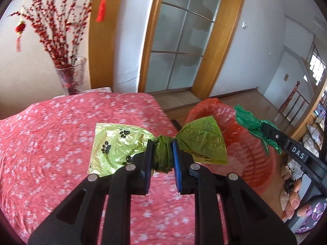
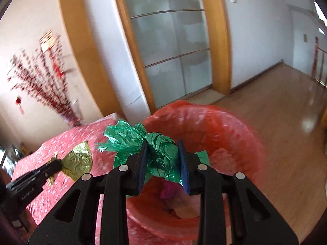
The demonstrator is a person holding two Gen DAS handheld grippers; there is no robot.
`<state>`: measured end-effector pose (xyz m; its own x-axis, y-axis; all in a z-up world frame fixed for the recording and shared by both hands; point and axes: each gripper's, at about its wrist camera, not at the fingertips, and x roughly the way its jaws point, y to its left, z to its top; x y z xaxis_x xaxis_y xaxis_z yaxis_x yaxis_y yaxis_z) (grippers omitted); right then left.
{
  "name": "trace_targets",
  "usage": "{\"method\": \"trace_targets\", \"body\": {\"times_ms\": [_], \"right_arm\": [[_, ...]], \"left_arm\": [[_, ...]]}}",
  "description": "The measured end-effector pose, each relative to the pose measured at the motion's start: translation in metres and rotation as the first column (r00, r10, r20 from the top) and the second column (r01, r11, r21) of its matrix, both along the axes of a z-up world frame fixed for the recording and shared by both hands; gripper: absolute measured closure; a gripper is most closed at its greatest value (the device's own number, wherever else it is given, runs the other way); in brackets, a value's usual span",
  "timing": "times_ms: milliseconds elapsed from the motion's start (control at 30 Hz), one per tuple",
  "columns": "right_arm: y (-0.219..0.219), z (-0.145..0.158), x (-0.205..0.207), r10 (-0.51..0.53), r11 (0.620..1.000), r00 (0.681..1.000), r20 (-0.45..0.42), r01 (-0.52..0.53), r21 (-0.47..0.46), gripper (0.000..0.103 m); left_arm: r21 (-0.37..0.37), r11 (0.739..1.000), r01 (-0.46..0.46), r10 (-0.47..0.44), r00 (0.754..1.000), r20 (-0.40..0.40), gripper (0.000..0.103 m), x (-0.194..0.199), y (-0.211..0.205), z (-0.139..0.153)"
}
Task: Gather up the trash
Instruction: 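Carry the paw-print bag and green bag over the wastebasket with both tools, then open both tools to drop the bags into the wastebasket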
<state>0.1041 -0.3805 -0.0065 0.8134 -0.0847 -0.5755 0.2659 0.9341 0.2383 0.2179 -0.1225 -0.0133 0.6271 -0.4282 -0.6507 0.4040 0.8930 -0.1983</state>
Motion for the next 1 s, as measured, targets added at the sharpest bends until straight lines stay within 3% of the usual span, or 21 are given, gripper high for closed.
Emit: {"method": "trace_targets", "body": {"times_ms": [300,733,833,900,1000], "right_arm": [[-0.047,0.0,-0.006,-0.114,0.99,0.993,0.014,0.112,0.083,0.074],[-0.069,0.0,0.006,-0.139,0.984,0.99,0.038,0.134,0.119,0.072],[-0.073,0.0,0.007,-0.132,0.985,0.99,0.04,0.127,0.115,0.068],[-0.072,-0.002,0.006,-0.132,0.986,0.99,0.041,0.127,0.106,0.06],[-0.073,-0.004,0.003,-0.134,0.987,0.99,0.042,0.13,0.098,0.057]], "left_arm": [[-0.005,0.994,0.109,-0.109,0.994,-0.001,0.084,-0.001,-0.061,-0.003],[-0.014,0.976,0.219,-0.219,0.975,-0.037,0.082,0.004,-0.115,-0.019],[-0.016,0.973,0.231,-0.232,0.971,-0.054,0.079,0.006,-0.12,-0.023],[-0.019,0.972,0.236,-0.237,0.969,-0.066,0.069,0.007,-0.122,-0.026],[-0.017,0.972,0.233,-0.234,0.969,-0.075,0.064,0.007,-0.12,-0.03]]}}
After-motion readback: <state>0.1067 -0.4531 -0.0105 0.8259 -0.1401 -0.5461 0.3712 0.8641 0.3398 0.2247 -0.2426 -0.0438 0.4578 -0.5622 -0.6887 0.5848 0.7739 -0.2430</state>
